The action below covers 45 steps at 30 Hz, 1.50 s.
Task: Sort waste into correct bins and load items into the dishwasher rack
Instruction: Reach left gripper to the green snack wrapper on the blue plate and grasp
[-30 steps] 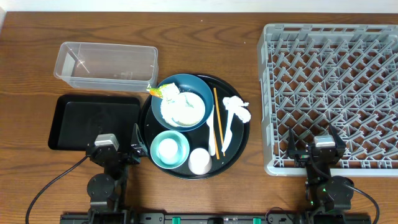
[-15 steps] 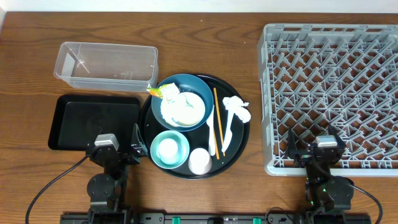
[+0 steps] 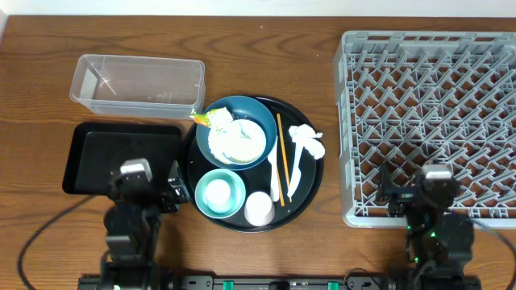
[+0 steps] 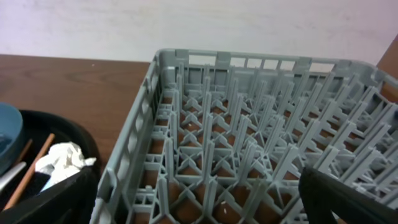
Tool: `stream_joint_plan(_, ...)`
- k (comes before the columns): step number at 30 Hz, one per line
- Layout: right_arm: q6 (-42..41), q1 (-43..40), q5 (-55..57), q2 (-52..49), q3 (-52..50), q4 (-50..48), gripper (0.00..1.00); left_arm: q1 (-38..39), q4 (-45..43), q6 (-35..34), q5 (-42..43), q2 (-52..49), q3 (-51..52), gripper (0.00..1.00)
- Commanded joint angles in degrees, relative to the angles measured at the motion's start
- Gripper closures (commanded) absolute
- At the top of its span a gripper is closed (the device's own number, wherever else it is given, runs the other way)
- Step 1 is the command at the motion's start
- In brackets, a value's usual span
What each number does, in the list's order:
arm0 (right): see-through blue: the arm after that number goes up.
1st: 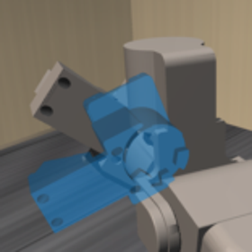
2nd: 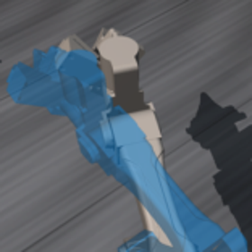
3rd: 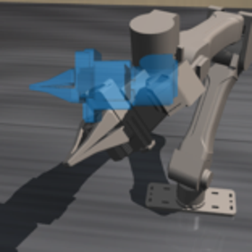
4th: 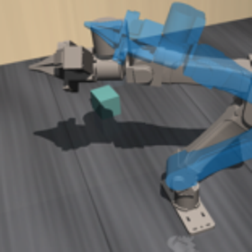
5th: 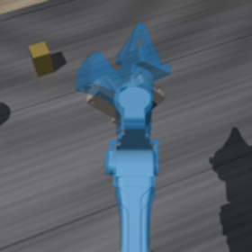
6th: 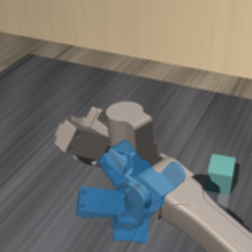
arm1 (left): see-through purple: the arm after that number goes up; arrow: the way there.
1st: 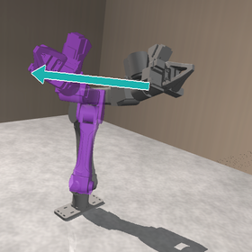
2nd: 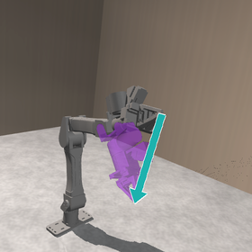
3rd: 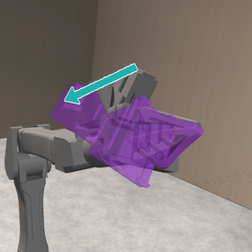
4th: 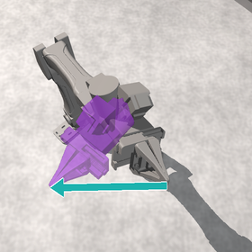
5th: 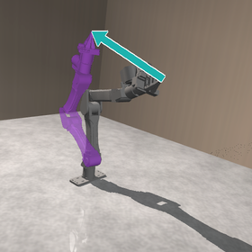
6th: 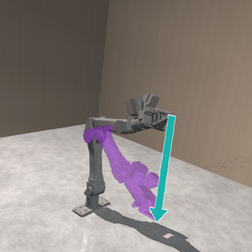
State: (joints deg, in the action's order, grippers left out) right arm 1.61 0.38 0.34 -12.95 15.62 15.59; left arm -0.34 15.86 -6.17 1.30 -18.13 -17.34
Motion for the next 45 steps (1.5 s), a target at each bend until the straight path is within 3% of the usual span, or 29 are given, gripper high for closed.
stream_joint_plan(1, -1.18, -0.48, 0.94, -7.80, 7.21, 2.16, 0.01, -0.24, 2.80, -0.28, -0.39, -8.20, -9.97, 0.02)
stream_joint_plan(4, -1.18, -0.48, 0.94, -15.47, 13.35, 5.90, 0.01, -0.24, 7.91, -0.28, -0.35, -15.54, -17.49, 0.02)
stream_joint_plan(13, -1.20, -0.48, 0.66, -36.63, 33.83, 25.44, 0.01, -0.24, 34.60, -0.24, -0.02, -37.64, -43.04, 0.02)
stream_joint_plan(17, -1.18, -0.48, -1.86, -41.64, 38.64, 29.62, 0.01, -0.24, 37.99, -0.31, 2.56, -41.79, -46.49, 0.02)
stream_joint_plan(21, -1.36, -0.48, -2.75, -42.51, 39.08, 29.86, 0.01, -0.24, 35.01, -0.31, 5.68, -42.58, -46.49, 0.02)
stream_joint_plan(25, -1.36, -0.48, -2.73, -42.49, 39.08, 29.77, 0.01, 0.44, 26.67, -0.31, 11.47, -44.11, -46.49, 0.02)
stream_joint_plan(34, -1.36, -0.48, -2.75, -42.51, 39.06, 29.86, 0.01, 10.58, 16.52, -0.22, 4.22, -60.48, -49.27, 0.02)
stream_joint_plan(45, -1.36, -0.48, -2.75, -42.51, 39.06, 30.51, 0.01, 15.69, 5.51, -0.04, 4.04, -76.02, -50.90, 0.02)
